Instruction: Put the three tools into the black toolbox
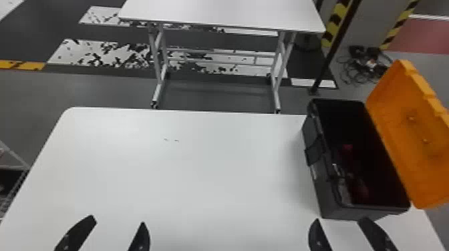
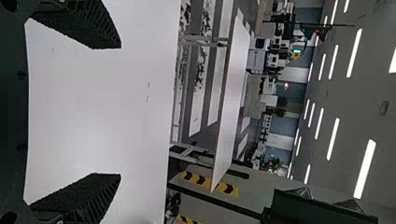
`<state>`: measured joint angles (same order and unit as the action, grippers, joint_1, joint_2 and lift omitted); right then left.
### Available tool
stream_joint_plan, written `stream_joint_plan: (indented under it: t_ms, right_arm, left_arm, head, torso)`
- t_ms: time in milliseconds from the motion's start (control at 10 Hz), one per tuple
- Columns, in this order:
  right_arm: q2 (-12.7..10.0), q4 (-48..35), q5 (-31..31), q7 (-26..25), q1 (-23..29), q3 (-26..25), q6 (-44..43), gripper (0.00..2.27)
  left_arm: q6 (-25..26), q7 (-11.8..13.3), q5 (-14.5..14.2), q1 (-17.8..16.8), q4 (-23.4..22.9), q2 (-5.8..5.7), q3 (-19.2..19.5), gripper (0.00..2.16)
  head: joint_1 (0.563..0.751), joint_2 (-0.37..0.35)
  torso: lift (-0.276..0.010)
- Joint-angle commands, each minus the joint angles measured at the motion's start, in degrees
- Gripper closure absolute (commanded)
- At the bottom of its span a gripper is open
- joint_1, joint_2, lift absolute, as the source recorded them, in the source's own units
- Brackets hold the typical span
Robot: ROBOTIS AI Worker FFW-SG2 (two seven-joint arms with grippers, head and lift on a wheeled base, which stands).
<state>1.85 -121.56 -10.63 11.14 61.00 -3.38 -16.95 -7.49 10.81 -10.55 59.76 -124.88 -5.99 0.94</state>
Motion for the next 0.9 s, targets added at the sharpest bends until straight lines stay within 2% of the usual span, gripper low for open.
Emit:
stream_joint_plan:
  t_ms: [0,800]
  right_arm:
    - [0.1,0.1,0.0,0.0,-0.1,0.0,-0.8,0.08]
    - [0.1,-0.1,-0.6,0.2,1.1,0.0,-5.8,0.08]
  left_arm:
    - [0.1,0.0,0.0,0.0,-0.1,0.1,0.0,0.01]
    - [-1.0,0.4,0.2,0.4,-1.2,0.1,-0.2,0.01]
  head:
    - [0.695,-0.069]
    - [0.695,-0.085]
  torso:
    - [-0.051]
    - [-0.051]
